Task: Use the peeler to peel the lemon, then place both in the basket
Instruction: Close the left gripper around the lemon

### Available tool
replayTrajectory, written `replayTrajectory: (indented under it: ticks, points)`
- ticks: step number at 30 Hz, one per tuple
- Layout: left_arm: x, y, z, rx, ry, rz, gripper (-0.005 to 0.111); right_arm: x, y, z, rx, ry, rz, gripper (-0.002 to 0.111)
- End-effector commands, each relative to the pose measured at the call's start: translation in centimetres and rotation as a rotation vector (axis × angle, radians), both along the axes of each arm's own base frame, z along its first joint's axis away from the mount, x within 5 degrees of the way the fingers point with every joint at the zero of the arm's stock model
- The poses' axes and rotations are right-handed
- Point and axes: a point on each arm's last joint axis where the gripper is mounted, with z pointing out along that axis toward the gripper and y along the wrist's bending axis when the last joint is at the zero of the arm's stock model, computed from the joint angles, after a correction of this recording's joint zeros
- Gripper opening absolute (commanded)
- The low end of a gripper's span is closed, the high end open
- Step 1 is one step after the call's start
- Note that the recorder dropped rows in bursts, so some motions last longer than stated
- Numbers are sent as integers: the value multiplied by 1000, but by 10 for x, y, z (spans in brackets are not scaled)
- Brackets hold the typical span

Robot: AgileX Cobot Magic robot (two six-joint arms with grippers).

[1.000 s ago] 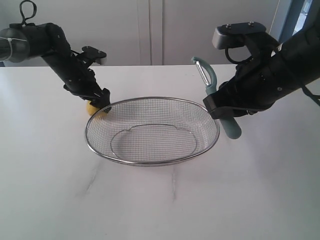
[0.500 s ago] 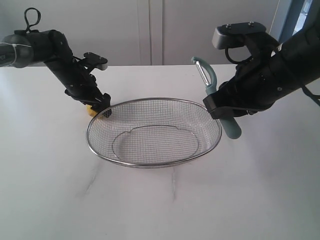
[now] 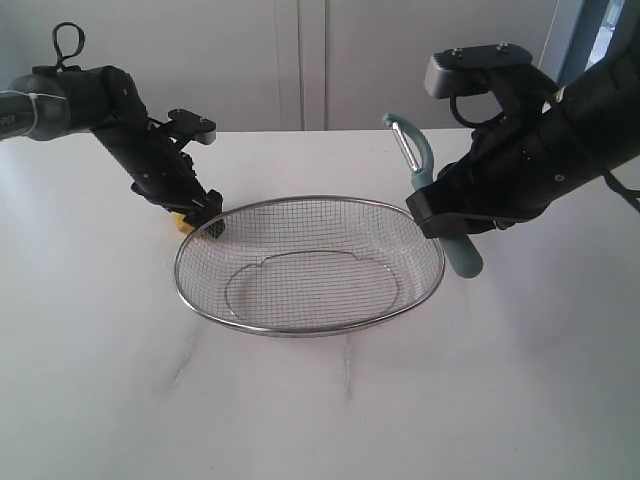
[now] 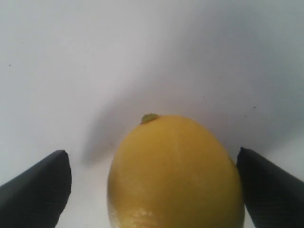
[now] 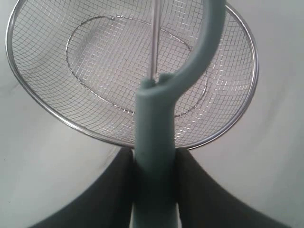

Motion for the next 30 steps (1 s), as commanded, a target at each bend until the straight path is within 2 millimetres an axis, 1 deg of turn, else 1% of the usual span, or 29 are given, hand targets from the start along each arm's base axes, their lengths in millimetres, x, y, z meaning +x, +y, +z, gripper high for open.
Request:
replayTrajectory:
  ticks: [1, 4, 11, 14, 16, 21, 24, 27, 30]
  points:
    - [-1, -4, 2, -12, 1, -2, 94, 2, -1, 3, 11, -13, -14, 0]
    - [-1, -4, 2, -12, 1, -2, 94, 2, -1, 3, 11, -13, -14, 0]
    - [-1, -4, -5, -3, 19, -5, 94, 2, -1, 3, 9, -14, -13, 0]
    - [0, -4, -5, -4, 17, -4, 91, 2, -1, 3, 9, -14, -13, 0]
    - [0, -4, -5, -4, 17, -4, 86, 2, -1, 3, 9, -14, -13, 0]
    - [0, -3, -5, 5, 14, -8, 67, 2, -1, 3, 9, -14, -13, 0]
    - [0, 0, -6, 47, 3, -21, 48, 2, -1, 3, 9, -14, -13, 0]
    - [-1, 4, -2, 99, -4, -38, 26, 2, -1, 3, 9, -14, -13, 0]
    - [-2, 7, 12, 120, -29, -46, 5, 2, -1, 3, 9, -14, -13, 0]
